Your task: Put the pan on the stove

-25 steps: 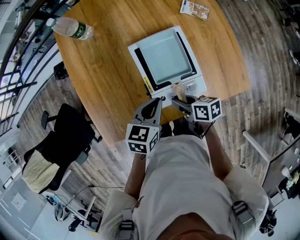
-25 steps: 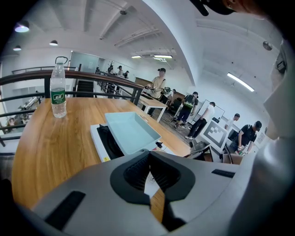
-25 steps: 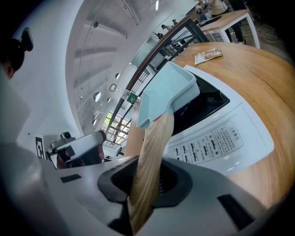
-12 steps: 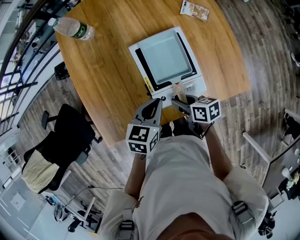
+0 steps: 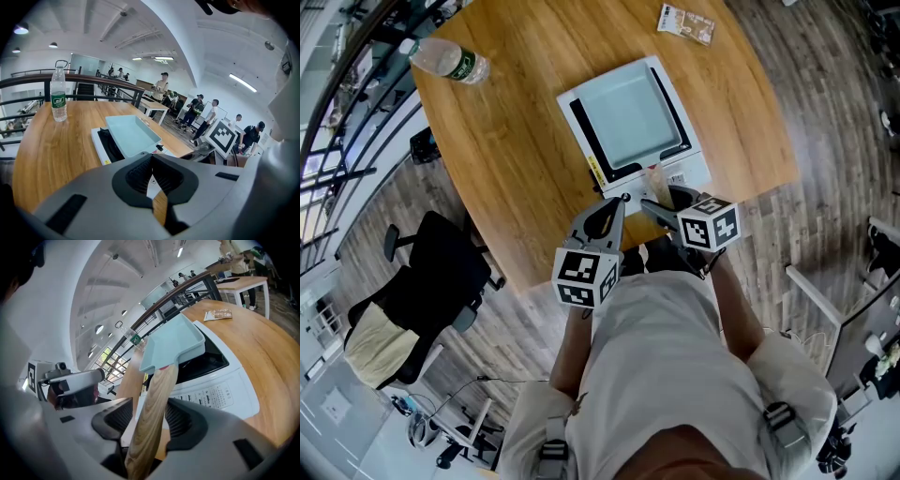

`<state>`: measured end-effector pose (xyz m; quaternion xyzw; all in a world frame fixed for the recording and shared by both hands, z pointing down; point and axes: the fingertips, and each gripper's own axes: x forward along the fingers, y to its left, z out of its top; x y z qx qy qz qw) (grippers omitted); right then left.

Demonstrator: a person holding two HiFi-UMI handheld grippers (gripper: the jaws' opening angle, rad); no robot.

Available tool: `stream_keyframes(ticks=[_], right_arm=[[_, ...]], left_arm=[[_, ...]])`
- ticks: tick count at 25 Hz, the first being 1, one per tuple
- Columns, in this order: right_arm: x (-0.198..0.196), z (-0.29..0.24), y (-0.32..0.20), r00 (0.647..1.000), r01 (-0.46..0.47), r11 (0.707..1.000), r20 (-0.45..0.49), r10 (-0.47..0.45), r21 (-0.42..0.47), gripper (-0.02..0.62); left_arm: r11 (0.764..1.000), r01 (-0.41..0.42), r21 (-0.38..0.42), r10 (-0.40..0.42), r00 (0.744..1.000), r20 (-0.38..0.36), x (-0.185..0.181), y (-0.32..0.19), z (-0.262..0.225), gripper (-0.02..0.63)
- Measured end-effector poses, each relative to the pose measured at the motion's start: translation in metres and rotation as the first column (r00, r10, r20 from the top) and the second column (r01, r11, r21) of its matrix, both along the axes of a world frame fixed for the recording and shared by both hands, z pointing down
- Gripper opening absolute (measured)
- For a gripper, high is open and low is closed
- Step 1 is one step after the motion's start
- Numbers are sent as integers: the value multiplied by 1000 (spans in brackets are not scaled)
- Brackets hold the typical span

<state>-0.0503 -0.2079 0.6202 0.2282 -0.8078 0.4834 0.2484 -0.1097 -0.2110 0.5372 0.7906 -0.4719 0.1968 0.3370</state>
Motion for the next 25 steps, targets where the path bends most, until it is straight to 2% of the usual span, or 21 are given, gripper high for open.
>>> stream_keyframes(ticks=[7,18,25], right_arm=[[10,-2,-7,999,-12,999,-51,14,52,253],[31,-14,-19,994,-54,990,-92,66,129,265],[41,-48,-27,989,-73,965,-105,103,253,265]], left_arm=[[1000,-10,15,10,1000,0,1,1,-4,18],[998,-23,50,23,1000,4,3,2,-16,18],[996,-32,89,32,999,7,4,3,-29,18]])
